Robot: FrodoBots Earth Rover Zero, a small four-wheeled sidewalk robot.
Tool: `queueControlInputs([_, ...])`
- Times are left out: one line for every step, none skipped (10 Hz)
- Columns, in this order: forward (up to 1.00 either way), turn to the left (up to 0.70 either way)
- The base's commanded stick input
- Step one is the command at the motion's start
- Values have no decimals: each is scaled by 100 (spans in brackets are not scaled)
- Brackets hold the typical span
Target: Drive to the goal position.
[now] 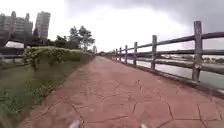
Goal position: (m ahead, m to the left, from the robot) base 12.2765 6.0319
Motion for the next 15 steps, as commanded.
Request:
queueControlInputs([70,-2])
queueControlInputs([70,-27])
queueControlInputs([70,-27])
queueControlInputs([70,-27])
queueControlInputs([70,-27])
queueControlInputs([70,-27])
queueControlInputs([70,-27])
queueControlInputs([70,-27])
queueControlInputs([70,-27])
queueControlInputs([70,-27])
queueControlInputs([70,-27])
queueControlInputs([70,-27])
queueControlInputs([70,-27])
queueControlInputs([70,20])
queueControlInputs([70,27])
